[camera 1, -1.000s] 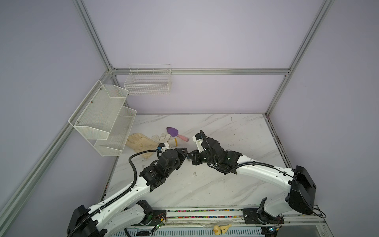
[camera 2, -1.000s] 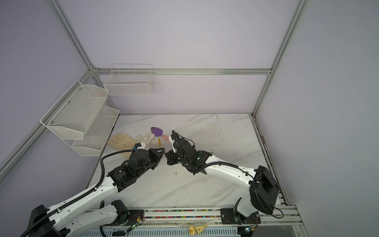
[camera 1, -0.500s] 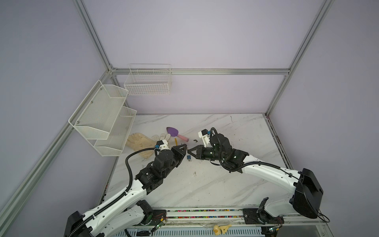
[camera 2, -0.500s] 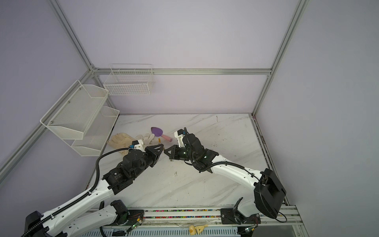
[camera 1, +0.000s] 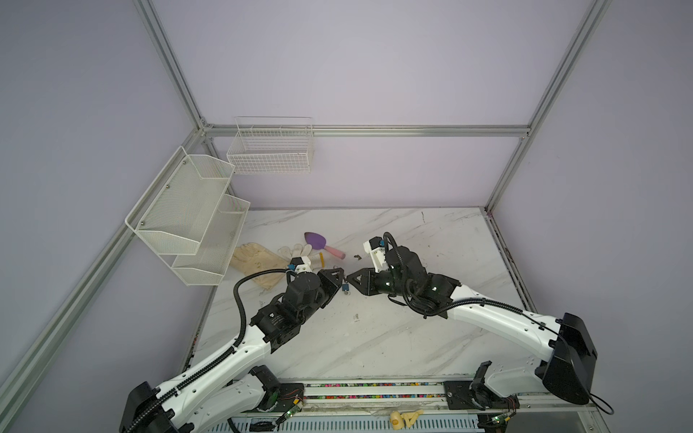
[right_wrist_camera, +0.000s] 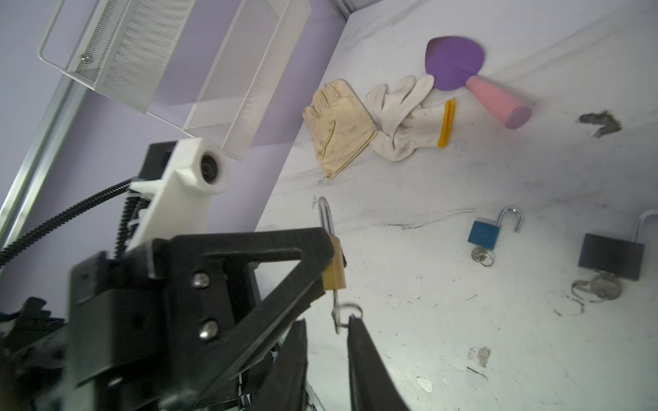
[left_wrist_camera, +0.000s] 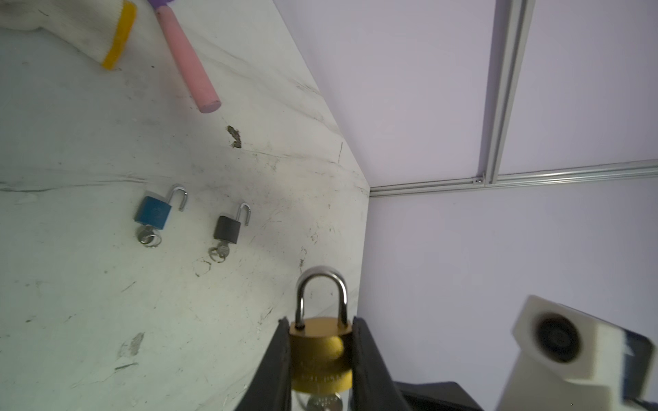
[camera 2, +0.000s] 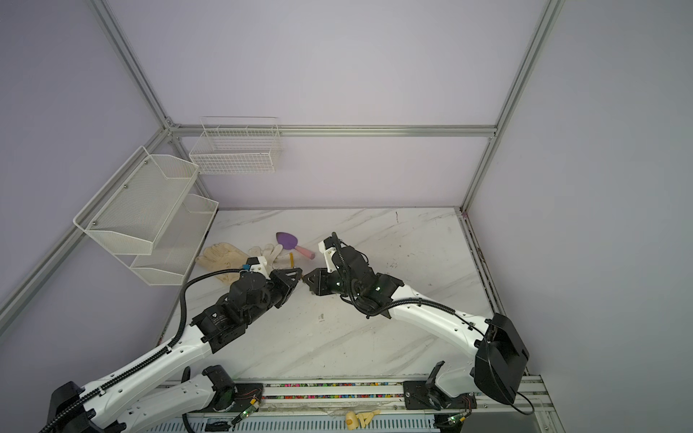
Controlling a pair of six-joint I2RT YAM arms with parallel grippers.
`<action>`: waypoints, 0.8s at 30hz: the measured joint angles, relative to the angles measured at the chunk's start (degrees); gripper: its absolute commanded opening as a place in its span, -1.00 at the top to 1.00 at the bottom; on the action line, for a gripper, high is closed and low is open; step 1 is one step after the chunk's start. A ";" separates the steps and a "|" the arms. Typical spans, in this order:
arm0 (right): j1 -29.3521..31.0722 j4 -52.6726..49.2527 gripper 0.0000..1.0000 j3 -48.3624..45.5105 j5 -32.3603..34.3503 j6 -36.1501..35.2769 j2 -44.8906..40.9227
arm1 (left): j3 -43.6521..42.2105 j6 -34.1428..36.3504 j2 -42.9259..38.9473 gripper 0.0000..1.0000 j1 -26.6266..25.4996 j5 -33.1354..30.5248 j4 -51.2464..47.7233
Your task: Unlock with the key
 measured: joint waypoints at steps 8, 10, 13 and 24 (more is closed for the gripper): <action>-0.02 -9.09 -0.13 5.51 7.34 -8.94 -4.15 | 0.00 13.79 0.07 1.00 0.61 -0.44 -4.70; -0.07 -11.78 -0.20 7.72 7.72 -11.02 -3.13 | 0.00 19.06 -0.02 1.00 0.61 0.68 -3.48; -0.09 -15.96 -0.25 11.96 7.69 -13.77 -0.02 | -0.33 28.13 -0.68 1.00 0.52 2.27 0.61; -0.07 -28.48 -0.29 21.66 10.25 -17.92 7.69 | -11.28 58.71 -1.25 1.00 -0.55 7.56 23.82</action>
